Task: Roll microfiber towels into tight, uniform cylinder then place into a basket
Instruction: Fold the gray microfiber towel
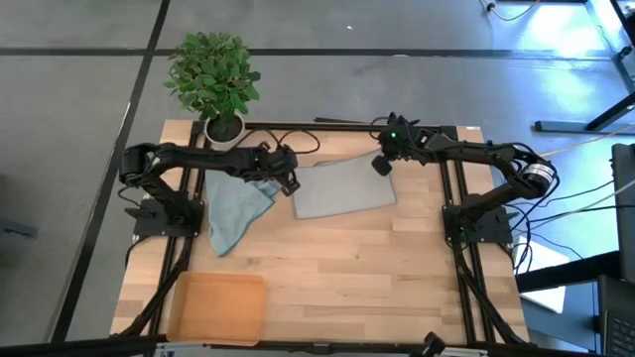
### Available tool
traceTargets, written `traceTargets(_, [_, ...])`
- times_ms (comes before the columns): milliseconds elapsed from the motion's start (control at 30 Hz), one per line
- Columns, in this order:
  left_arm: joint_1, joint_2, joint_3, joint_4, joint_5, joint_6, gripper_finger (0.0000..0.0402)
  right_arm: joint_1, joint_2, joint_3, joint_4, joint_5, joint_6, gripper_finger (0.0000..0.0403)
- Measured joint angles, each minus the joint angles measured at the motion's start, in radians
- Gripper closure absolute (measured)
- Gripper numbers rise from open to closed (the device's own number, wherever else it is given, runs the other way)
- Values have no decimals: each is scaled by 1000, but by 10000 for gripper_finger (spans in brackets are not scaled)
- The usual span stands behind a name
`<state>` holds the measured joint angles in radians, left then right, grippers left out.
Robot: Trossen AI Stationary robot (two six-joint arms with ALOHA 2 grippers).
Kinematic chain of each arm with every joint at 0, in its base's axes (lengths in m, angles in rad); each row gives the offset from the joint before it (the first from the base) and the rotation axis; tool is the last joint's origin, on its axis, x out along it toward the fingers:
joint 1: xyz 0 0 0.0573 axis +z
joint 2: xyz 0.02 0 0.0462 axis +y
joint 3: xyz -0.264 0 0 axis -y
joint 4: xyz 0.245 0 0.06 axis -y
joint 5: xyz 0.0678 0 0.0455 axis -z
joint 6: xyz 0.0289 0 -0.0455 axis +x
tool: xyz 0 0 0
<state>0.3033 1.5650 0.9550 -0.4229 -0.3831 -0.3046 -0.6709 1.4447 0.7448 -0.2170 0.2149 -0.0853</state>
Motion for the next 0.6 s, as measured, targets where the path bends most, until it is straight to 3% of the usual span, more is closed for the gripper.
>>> traceTargets(300, [11, 10, 0, 4, 6, 0, 401, -8, 1, 0, 4, -3, -26, 368])
traceTargets(433, [15, 10, 0, 18, 3, 0, 397, -8, 1, 0, 17, -4, -28, 337])
traceTargets(600, [21, 10, 0, 30, -2, 0, 365, -8, 1, 0, 35, -4, -27, 284])
